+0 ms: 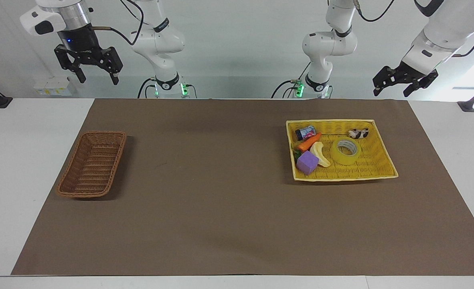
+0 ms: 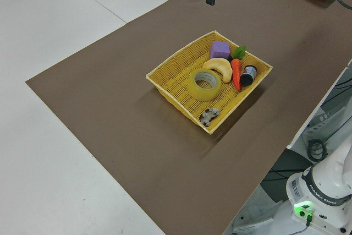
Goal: Move tape to another basket
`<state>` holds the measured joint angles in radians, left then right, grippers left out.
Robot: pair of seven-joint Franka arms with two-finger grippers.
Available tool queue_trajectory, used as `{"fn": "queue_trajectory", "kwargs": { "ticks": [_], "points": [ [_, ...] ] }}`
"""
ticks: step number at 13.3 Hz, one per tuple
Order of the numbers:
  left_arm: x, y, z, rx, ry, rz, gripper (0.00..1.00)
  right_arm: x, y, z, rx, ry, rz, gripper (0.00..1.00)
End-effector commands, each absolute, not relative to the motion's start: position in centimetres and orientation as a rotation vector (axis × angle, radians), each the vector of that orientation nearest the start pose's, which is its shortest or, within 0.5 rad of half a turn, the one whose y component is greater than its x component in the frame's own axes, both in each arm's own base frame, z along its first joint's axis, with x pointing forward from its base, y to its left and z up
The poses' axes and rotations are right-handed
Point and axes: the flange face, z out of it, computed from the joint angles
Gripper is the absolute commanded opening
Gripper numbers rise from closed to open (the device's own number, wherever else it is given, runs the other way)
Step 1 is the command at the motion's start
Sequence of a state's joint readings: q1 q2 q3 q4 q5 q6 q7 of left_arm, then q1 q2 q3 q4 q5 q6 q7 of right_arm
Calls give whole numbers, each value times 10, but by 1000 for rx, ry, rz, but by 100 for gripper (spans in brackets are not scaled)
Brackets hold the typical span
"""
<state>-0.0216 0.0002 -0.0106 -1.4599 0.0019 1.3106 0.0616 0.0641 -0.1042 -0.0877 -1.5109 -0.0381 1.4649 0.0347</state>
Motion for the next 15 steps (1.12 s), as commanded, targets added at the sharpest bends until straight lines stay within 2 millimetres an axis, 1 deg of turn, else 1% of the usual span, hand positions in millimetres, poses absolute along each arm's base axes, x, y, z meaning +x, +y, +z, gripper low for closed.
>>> {"fn": "queue_trajectory", "kwargs": {
  "ticks": [1,2,4,8,15],
  "points": [
    [520,-22,658,-3120,158,240,100,507,-22,701,-3152,72,-84,100],
    [521,-27,658,-3120,162,231,100,507,-21,700,-3151,70,-81,100],
    [521,-26,658,-3118,157,230,100,507,-22,700,-3151,72,-81,100],
    [521,-1,658,-3125,88,231,100,507,-22,700,-3151,72,-81,100],
    [521,-1,658,-3125,88,231,100,507,-21,701,-3153,70,-84,100]
  ]
}}
